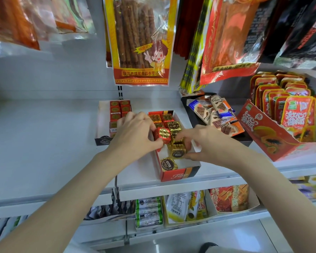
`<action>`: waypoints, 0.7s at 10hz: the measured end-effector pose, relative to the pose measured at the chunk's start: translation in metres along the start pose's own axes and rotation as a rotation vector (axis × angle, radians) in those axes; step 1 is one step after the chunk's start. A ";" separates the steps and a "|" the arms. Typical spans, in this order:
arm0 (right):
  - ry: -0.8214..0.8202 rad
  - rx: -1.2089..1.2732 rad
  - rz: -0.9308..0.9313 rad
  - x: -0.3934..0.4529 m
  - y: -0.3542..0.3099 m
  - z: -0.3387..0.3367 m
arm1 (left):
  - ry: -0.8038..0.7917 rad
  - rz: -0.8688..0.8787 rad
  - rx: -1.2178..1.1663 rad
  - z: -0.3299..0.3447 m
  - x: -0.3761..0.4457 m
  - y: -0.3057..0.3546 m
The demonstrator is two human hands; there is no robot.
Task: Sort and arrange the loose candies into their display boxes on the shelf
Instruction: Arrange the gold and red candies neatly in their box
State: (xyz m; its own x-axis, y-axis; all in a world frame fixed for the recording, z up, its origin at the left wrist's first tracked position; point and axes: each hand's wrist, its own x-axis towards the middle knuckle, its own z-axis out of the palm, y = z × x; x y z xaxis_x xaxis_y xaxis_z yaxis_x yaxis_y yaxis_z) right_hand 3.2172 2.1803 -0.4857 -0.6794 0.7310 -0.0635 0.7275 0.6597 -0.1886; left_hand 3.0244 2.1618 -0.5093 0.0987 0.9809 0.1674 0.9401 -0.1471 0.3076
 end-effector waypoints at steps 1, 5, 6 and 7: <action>0.072 -0.024 -0.051 0.000 0.000 0.004 | 0.000 0.005 -0.005 0.000 0.000 0.001; 0.048 0.070 -0.031 -0.003 -0.006 0.001 | 0.000 0.003 -0.002 0.000 -0.001 0.000; 0.051 0.035 -0.053 0.002 -0.007 0.005 | -0.004 0.001 0.002 0.000 0.000 0.000; -0.004 0.021 -0.056 0.006 -0.008 0.004 | -0.002 0.004 -0.002 0.001 0.000 0.000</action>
State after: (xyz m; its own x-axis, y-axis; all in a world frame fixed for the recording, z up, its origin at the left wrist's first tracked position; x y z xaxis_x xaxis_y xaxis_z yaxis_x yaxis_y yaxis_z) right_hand 3.2075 2.1786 -0.4882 -0.7192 0.6925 -0.0564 0.6864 0.6955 -0.2127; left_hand 3.0243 2.1620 -0.5100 0.1034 0.9806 0.1664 0.9389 -0.1515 0.3090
